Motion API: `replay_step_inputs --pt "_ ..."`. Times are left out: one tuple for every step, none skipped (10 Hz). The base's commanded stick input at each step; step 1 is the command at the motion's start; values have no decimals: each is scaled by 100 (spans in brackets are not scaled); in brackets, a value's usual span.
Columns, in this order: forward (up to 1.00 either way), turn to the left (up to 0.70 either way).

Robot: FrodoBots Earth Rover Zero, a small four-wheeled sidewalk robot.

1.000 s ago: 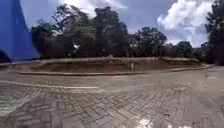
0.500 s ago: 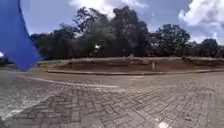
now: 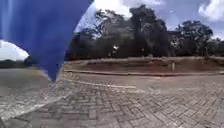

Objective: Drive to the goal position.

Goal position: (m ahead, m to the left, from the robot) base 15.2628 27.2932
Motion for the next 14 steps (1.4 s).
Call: replay_step_inputs --pt "0 45" --pt "0 45" --pt "0 45" --pt "0 45" --pt "0 45" --pt "0 45" --pt "0 45" --pt "0 45" --pt "0 45" --pt "0 45" --pt "0 45" --pt "0 45" --pt "0 45" --pt "0 45"
